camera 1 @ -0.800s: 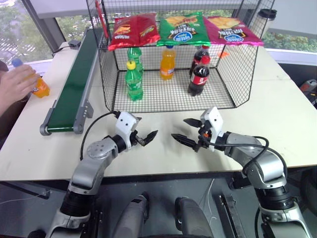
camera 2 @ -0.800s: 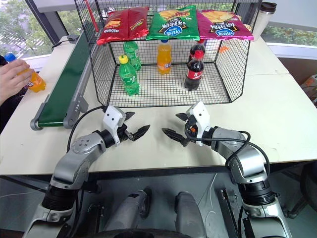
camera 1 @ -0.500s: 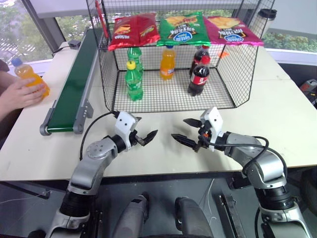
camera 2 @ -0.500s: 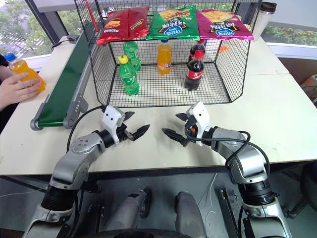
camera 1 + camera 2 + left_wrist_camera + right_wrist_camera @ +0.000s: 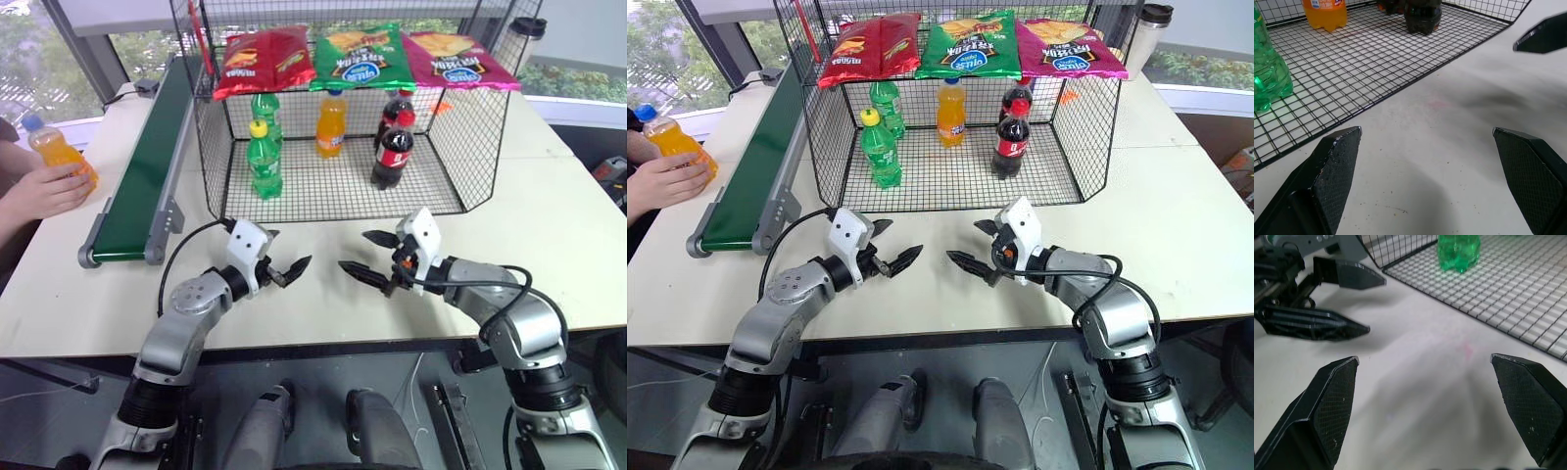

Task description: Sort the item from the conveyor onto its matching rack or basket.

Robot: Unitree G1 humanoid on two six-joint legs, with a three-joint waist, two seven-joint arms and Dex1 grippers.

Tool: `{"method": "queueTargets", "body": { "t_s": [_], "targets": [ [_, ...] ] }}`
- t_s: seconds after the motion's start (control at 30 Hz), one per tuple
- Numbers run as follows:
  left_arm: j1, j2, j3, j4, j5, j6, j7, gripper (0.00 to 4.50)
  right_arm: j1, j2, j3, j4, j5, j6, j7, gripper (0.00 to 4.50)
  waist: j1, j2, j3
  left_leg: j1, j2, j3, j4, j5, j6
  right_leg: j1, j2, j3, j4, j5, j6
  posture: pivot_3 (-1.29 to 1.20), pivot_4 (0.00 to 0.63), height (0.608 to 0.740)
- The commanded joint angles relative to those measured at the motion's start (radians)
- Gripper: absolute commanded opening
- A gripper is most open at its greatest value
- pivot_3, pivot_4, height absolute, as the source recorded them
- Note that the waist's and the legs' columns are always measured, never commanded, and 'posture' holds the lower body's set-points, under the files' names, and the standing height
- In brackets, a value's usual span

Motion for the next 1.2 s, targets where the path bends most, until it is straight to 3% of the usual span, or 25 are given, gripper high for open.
{"method": "queueTargets", "body": {
  "t_s": [0.03,0.77,1.2],
  "targets": [
    [-0.004,-0.001,0.0,-0.032,0.001,-0.024,-0.001,4.5,-0.011,-0.007,-0.009,-0.022,0.005,-0.016,0.006,4.48,0.0,0.0,0.0,0.0,0.0,0.0,0.0,0.0,0.0,0.0,0.0,0.0,0.0,0.0,0.0,0.0,0.15,0.738],
    [0.01,-0.046,0.053,-0.038,-0.066,0.035,0.03,4.5,-0.003,-0.008,-0.009,-0.029,0.0,-0.014,0.016,4.48,0.0,0.0,0.0,0.0,0.0,0.0,0.0,0.0,0.0,0.0,0.0,0.0,-0.001,0.0,0.0,0.0,0.15,0.738],
    [0.006,-0.016,0.071,-0.061,-0.071,0.036,0.021,4.5,-0.006,-0.01,-0.009,-0.038,0.007,-0.011,0.022,4.48,0.0,0.0,0.0,0.0,0.0,0.0,0.0,0.0,0.0,0.0,0.0,0.0,-0.001,0.0,0.0,0.0,0.15,0.738]
  ]
}}
